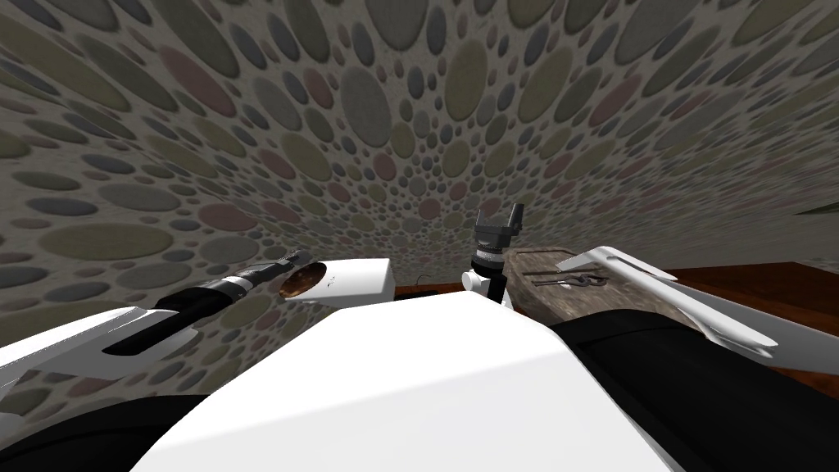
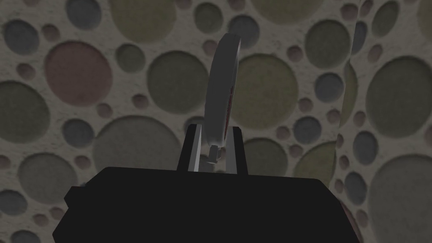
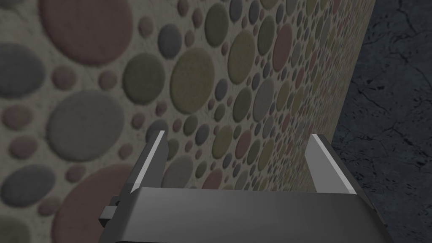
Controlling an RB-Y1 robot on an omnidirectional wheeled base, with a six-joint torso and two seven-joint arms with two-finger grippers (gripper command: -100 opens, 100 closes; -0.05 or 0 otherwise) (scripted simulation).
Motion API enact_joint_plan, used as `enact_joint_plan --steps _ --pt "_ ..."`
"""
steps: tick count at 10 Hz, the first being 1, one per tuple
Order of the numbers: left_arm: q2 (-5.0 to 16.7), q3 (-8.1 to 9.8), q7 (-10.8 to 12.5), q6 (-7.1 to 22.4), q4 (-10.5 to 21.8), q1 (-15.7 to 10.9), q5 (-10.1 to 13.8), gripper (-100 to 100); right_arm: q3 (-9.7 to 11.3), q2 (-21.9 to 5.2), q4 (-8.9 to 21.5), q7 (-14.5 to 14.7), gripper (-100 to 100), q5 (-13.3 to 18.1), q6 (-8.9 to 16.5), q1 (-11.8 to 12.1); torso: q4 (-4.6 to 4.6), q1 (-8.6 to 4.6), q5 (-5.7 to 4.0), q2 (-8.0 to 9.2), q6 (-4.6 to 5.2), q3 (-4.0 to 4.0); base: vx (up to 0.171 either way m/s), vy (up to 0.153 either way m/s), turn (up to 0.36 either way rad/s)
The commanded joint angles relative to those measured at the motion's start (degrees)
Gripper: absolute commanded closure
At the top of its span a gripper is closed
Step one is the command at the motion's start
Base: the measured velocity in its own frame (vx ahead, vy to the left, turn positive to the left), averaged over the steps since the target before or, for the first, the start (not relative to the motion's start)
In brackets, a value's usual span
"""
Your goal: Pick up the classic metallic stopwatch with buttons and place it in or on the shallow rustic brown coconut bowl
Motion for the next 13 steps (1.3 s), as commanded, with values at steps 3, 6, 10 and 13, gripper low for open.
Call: enact_joint_plan --steps 3,6,10,13 --pt "-0.06 -0.99 0.27 0.61 -0.03 -0.76 -0.29 100 0.00 0.00 0.00 0.00 0 0.00 0.00 0.00 0.01 0.02 0.01 0.05 0.00 0.03 -0.002 0.003 0.017" --pt "-0.06 -0.99 0.27 0.61 -0.03 -0.76 -0.29 100 0.00 0.00 0.00 0.00 0 0.00 0.00 0.00 0.02 -0.01 0.01 0.05 0.02 0.03 0.002 0.001 0.007" --pt "-0.06 -0.99 0.27 0.61 -0.03 -0.76 -0.29 100 0.00 0.00 0.00 0.00 0 0.00 0.00 0.00 0.02 0.02 0.02 0.04 0.00 0.03 0.003 0.002 0.011" --pt "-0.78 -3.90 -1.41 0.42 1.24 2.35 -1.14 100 0.00 0.00 0.00 0.00 0 0.00 0.00 0.00 0.00 0.15 0.09 0.05 -0.04 0.02 0.011 0.007 0.036"
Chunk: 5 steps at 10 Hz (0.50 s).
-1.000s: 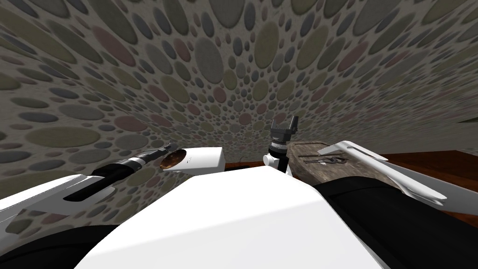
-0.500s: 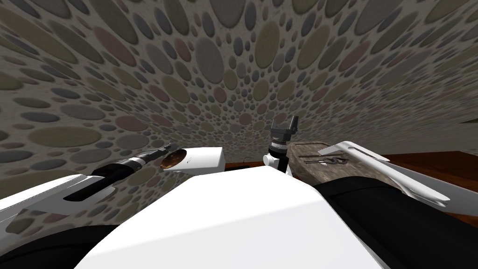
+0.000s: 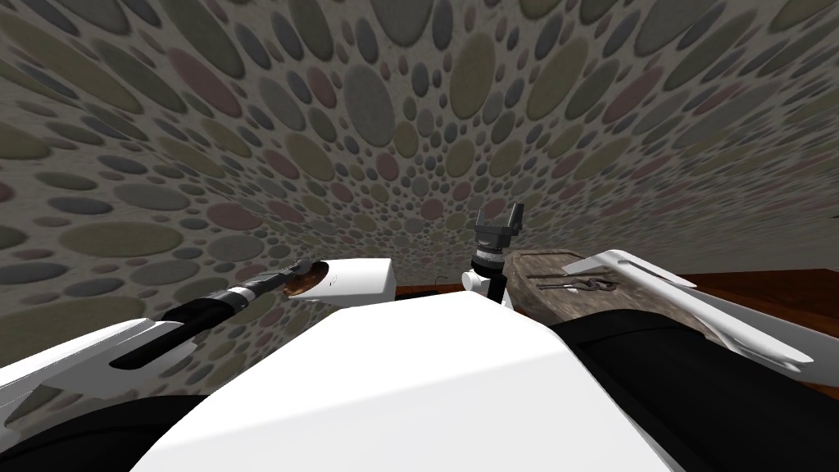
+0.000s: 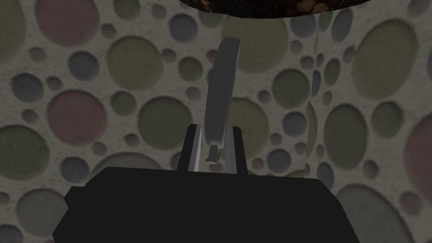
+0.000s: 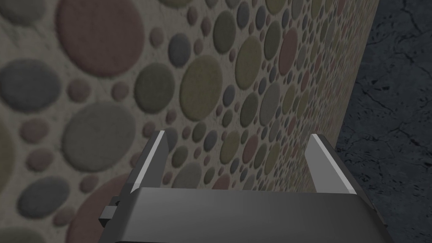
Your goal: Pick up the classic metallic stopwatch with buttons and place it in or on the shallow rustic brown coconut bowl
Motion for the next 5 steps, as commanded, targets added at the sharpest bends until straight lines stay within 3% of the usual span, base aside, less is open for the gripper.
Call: enact_joint_plan --steps 1,2,5 --pt "-0.07 -1.47 -0.77 0.11 0.54 1.64 -0.42 100 0.00 0.00 0.00 0.00 0 0.00 0.00 0.00 0.00 0.00 0.00 0.00 0.00 0.00 0.018 0.011 0.059" --pt "-0.28 -2.21 -1.35 -0.01 0.95 2.67 -0.77 100 0.00 0.00 0.00 0.00 0 0.00 0.00 0.00 0.00 0.02 0.01 0.00 -0.01 0.00 0.025 0.016 0.083" --pt "-0.28 -2.21 -1.35 -0.01 0.95 2.67 -0.77 100 0.00 0.00 0.00 0.00 0 0.00 0.00 0.00 0.04 -0.10 -0.07 0.00 0.11 0.02 -0.001 -0.001 -0.003"
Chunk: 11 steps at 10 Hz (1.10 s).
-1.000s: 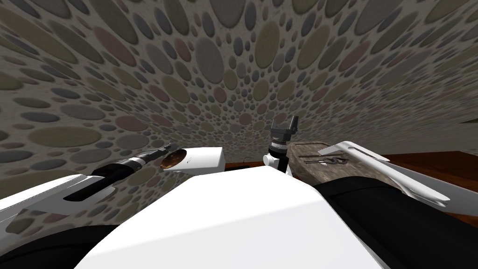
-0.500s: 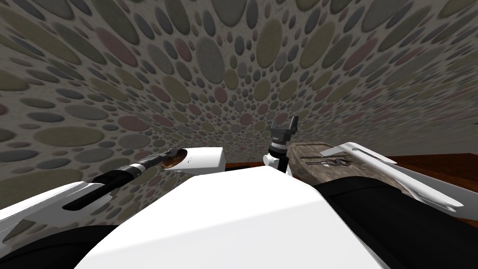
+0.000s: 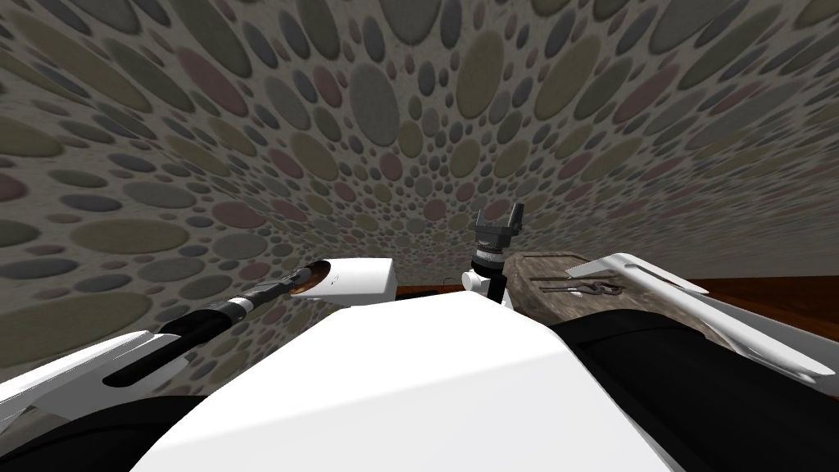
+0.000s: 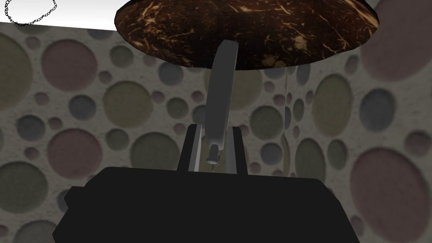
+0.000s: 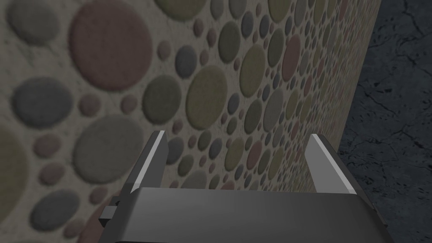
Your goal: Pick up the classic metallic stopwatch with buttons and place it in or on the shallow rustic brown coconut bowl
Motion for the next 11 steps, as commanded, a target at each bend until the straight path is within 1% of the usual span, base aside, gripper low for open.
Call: enact_joint_plan --steps 1,6,7,8,9,11 --pt "0.01 -0.06 0.00 0.06 -0.06 -0.10 -0.01 100 0.00 0.00 0.00 0.00 0 0.00 0.00 0.00 0.00 0.00 0.00 0.00 0.00 0.00 0.006 0.003 0.018" --pt "0.01 -0.06 0.00 0.06 -0.06 -0.10 -0.01 100 0.00 0.00 0.00 0.00 0 0.00 0.00 0.00 0.00 -0.02 -0.01 0.00 0.01 0.00 -0.003 -0.002 -0.011" --pt "-1.01 -0.12 0.21 0.13 1.08 -0.24 0.29 100 0.00 0.00 0.00 0.00 0 0.00 0.00 0.00 0.01 -0.02 -0.01 0.01 0.01 0.01 -0.090 0.011 0.065" --pt "-1.32 -0.10 0.29 0.12 1.38 -0.33 0.41 100 0.00 0.00 0.00 0.00 0 0.00 0.00 -0.01 0.04 0.07 0.01 0.30 -0.12 0.16 -0.130 0.015 0.101" --pt "-2.28 0.65 0.78 0.16 2.49 -1.46 1.14 100 0.00 0.00 0.00 0.00 0 0.00 0.00 -0.01 0.10 0.12 0.03 0.54 -0.17 0.31 -0.036 0.007 0.034" --pt "-2.30 0.73 0.82 0.16 2.52 -1.53 1.19 100 0.00 0.00 0.00 0.00 0 0.00 0.00 0.00 0.06 0.01 -0.02 0.14 -0.02 0.10 0.000 0.000 0.000"
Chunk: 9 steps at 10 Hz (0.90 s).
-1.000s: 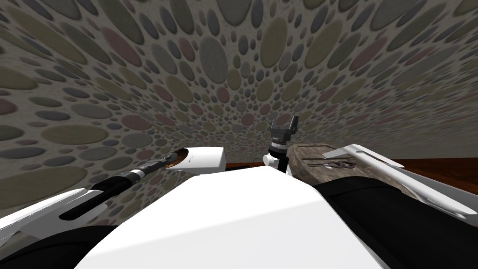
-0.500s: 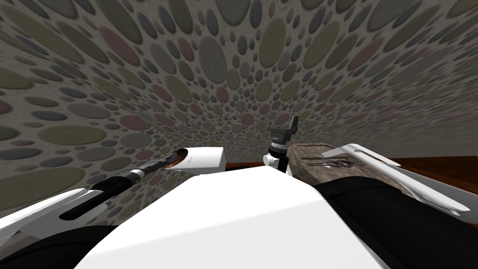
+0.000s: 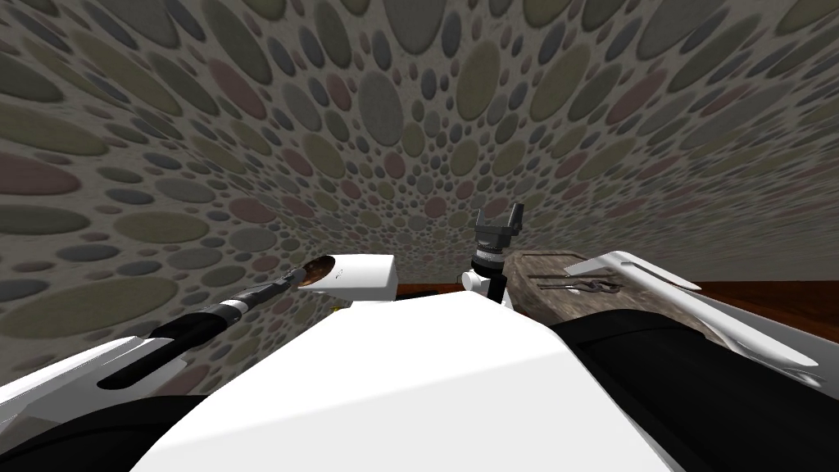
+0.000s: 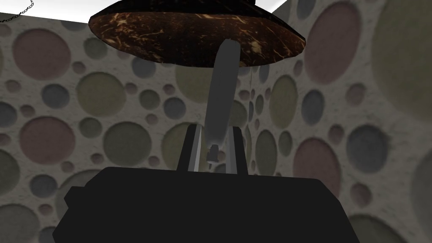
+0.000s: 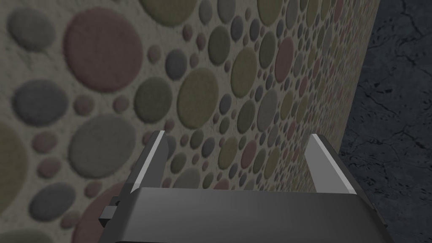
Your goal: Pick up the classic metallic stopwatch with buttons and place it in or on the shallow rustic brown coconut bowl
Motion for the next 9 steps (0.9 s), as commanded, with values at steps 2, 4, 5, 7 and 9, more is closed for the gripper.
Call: enact_joint_plan --steps 2,4,5,7,9 --pt "-0.05 0.08 0.05 -0.09 0.04 -0.03 0.05 100 0.00 0.00 0.00 0.00 0 0.00 0.00 0.00 -0.01 -0.01 0.01 -0.03 0.00 -0.02 0.000 0.000 0.000" --pt "-0.05 0.08 0.05 -0.09 0.04 -0.03 0.05 100 0.00 0.00 0.00 0.00 0 0.00 0.00 0.00 -0.02 -0.01 0.00 -0.06 -0.01 -0.04 -0.001 0.000 -0.003" --pt "-0.05 0.08 0.05 -0.09 0.04 -0.03 0.05 100 0.00 0.00 0.00 0.00 0 0.00 0.00 0.00 -0.01 -0.01 0.00 -0.04 0.02 -0.03 0.000 0.000 0.000" --pt "-0.05 0.08 0.05 -0.09 0.04 -0.03 0.05 100 0.00 0.00 0.00 0.00 0 0.00 0.00 0.00 -0.01 -0.02 -0.01 -0.05 0.01 -0.03 0.000 0.000 0.000" --pt "0.69 1.93 0.07 -0.17 1.02 -0.52 -0.74 100 0.00 0.00 0.00 0.00 0 0.00 0.00 0.00 -0.01 -0.02 -0.01 -0.05 0.01 -0.03 -0.006 -0.008 -0.021"
